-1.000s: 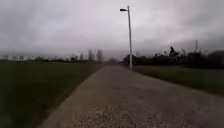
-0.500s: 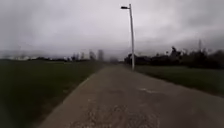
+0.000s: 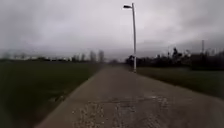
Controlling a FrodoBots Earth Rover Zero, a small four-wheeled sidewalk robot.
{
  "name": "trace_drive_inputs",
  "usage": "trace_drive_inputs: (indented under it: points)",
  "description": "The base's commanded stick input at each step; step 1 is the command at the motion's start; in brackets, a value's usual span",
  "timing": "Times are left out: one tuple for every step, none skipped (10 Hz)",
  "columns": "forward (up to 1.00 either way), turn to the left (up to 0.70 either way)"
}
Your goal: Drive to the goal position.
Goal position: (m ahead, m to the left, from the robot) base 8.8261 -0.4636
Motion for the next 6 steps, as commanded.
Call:
trace_drive_inputs:
  points:
    - [0.85,0.00]
    - [0.85,0.00]
    - [0.85,0.00]
    - [0.85,0.00]
    - [0.85,0.00]
    - [0.85,0.00]
